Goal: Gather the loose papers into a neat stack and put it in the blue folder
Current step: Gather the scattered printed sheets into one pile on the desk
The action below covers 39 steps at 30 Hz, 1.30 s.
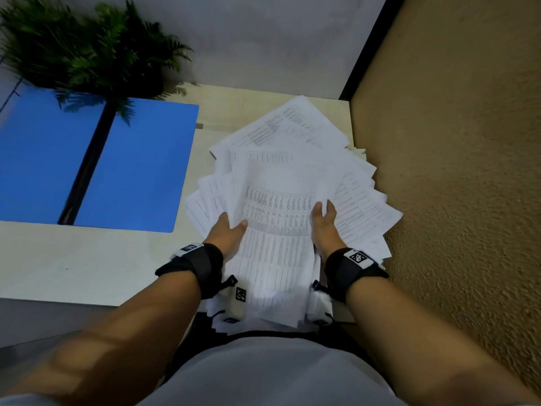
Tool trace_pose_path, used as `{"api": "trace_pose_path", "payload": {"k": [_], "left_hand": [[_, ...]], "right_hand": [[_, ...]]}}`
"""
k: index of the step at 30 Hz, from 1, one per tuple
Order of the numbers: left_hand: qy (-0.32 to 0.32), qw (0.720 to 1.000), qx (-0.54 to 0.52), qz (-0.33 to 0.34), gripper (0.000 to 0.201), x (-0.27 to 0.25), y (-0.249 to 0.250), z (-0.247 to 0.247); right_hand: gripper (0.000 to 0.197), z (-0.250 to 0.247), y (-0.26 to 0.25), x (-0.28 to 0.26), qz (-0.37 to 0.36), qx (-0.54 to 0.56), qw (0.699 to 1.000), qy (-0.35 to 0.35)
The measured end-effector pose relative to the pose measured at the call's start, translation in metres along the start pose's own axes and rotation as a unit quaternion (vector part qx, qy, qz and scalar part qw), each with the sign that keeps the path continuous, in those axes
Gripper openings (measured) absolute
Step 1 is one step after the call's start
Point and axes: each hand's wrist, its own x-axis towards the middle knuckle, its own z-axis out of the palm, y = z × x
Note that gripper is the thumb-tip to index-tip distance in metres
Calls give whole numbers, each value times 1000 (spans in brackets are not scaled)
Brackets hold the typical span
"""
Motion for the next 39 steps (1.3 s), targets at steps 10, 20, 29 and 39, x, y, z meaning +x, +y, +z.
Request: {"api": "trace_pose_path", "payload": {"k": [10, 20, 29, 39], "left_hand": [[92, 988, -110, 49, 34, 5, -9, -10], [188, 971, 134, 54, 28, 13, -6, -31], [280, 951, 57, 119, 13, 19, 15, -35], [154, 977, 112, 92, 8, 19, 4, -30]], "right_hand": [[67, -29, 24, 10, 65, 48, 996, -45], [38, -57, 16, 25, 36, -37, 995, 84], [14, -37, 0, 26, 16, -81, 996, 43], [16, -10, -9, 40, 40, 1, 996, 75]]}}
